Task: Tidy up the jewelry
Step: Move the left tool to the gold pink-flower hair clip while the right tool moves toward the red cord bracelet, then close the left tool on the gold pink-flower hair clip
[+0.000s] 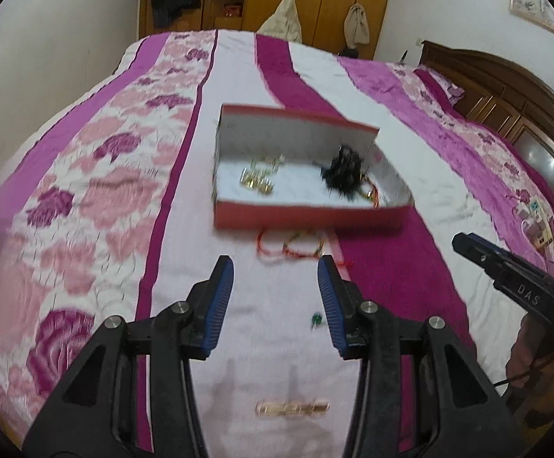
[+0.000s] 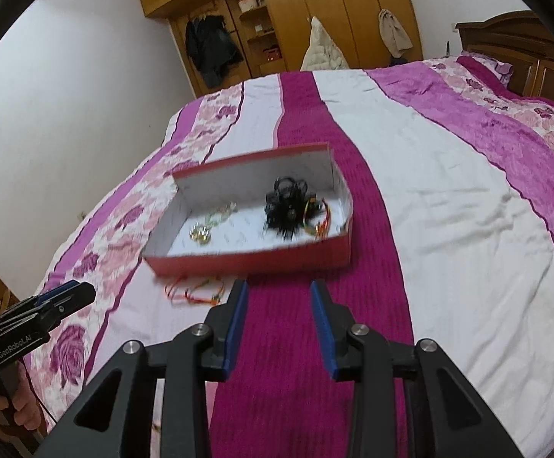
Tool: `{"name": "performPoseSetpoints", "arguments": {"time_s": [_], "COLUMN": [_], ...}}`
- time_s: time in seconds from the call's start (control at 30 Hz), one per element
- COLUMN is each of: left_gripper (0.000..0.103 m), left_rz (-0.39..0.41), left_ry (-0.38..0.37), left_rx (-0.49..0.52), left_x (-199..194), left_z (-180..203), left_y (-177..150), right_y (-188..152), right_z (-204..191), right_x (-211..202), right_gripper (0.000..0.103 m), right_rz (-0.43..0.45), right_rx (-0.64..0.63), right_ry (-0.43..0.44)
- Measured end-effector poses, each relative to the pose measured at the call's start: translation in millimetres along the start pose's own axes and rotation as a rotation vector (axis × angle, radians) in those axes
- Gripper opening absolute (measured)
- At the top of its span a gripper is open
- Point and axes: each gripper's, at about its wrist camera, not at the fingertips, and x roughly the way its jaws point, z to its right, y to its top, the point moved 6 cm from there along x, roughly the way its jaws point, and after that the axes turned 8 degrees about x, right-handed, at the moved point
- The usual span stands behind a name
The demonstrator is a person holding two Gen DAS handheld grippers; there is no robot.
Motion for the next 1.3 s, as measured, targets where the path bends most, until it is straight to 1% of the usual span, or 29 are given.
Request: {"name": "performPoseSetpoints", "arguments": {"time_s": [0.17, 0.27, 0.37, 0.53, 0.73, 0.83, 0.93, 1.0, 1.17, 1.27, 1.3], "left_gripper": [0.038, 0.038, 0.041, 0.057, 0.068, 0.07, 0.071, 0.072, 0.071, 0.068, 0.062], "left_rz": [-0.064, -0.095, -0.137, -0.194, -0.273, -0.319, -0.344, -0.337, -0.342, -0.33, -0.325], "left_ry": [-0.027, -0.042, -0.065, -0.083, -0.093, -0.103, -0.091, -0.068, -0.055, -0.041, -0.037], "left_rx": [-0.022, -0.025, -0.014, 0.037, 0.086, 0.114, 0.136, 0.147, 0.14, 0.153, 0.156], "left_x": [1, 1, 3, 6, 16, 23, 29, 32, 40, 42, 43], "left_z": [2, 6, 12, 24, 32, 37, 41, 42, 41, 41, 42], "left_y": [-24, -35, -47, -67, -89, -100, -108, -110, -115, -115, -114], "right_y": [-18, -28, -38, -54, -63, -64, -66, -67, -68, -67, -66], "right_z": [3, 4, 7, 13, 21, 21, 20, 20, 21, 22, 22], "right_x": [-7, -10, -12, -15, -13, -12, -11, -10, -8, -7, -7], "right_gripper": [0.038, 0.041, 0.043, 0.046, 0.048, 0.048, 0.048, 0.048, 0.048, 0.048, 0.048], "right_rz": [-0.025, -0.044, -0.063, -0.098, -0.131, -0.137, -0.14, -0.143, -0.151, -0.156, -0.155], "right_rx": [-0.005, -0.01, -0.01, -0.004, 0.017, 0.021, 0.017, 0.017, 0.022, 0.024, 0.024], "right_ry": [-0.009, -0.021, -0.029, -0.045, -0.057, -0.059, -0.06, -0.062, -0.069, -0.071, -0.073]}}
